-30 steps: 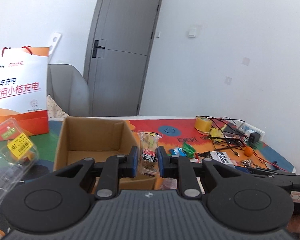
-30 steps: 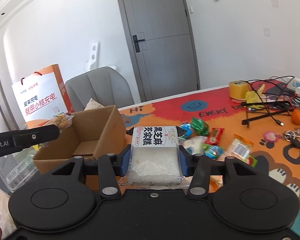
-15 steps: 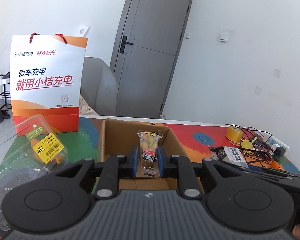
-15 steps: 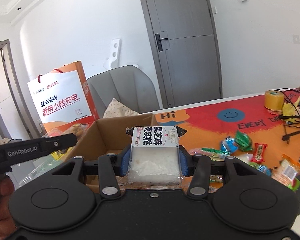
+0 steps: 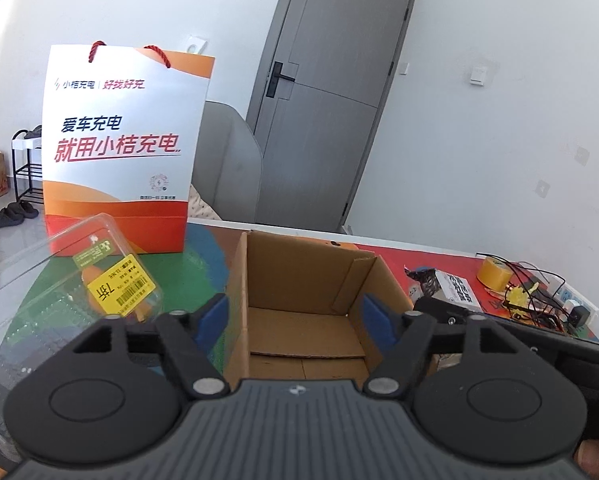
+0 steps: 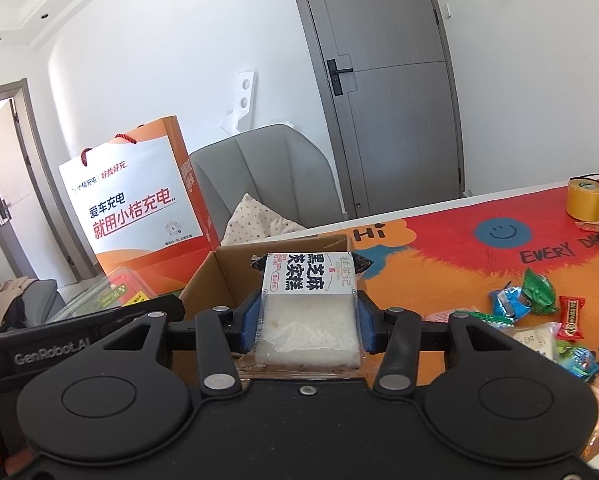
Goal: Organize snacks
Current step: 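Carry both held snacks into the cardboard box and open both tools, then withdraw both tools from the box back toward the snack pile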
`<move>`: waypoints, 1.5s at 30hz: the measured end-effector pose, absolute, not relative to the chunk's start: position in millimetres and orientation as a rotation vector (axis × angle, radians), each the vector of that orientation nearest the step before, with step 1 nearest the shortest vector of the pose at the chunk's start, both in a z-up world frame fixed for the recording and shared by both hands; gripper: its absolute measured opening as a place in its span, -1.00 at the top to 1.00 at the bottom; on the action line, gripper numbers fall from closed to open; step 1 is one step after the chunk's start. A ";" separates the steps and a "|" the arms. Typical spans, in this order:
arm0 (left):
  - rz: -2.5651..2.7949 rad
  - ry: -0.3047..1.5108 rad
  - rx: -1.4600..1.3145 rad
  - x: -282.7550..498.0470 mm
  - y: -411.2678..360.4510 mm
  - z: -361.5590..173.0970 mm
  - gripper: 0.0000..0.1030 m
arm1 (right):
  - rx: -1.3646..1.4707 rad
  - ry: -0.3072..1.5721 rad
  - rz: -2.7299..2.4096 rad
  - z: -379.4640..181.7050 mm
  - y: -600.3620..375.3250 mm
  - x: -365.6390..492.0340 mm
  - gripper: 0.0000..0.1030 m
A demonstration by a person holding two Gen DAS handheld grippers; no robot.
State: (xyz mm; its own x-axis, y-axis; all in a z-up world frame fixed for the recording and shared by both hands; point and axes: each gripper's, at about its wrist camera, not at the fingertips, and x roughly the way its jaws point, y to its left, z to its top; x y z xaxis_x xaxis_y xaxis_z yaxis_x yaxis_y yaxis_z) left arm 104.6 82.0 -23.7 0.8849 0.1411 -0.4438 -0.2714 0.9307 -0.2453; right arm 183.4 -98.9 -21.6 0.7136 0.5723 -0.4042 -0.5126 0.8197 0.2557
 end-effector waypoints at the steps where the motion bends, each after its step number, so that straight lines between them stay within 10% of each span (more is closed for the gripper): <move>1: 0.229 0.433 -0.311 104.0 82.6 -24.3 -0.58 | 0.130 0.490 0.603 -21.5 -98.4 184.2 0.04; 12: 0.252 0.450 -0.336 101.6 82.8 -29.3 -0.83 | 0.186 0.483 0.526 -17.9 -131.8 185.9 -0.74; 45: 0.062 0.511 -0.231 102.7 -15.0 -33.2 -0.86 | 0.245 0.539 0.288 -45.8 -275.9 153.1 -0.91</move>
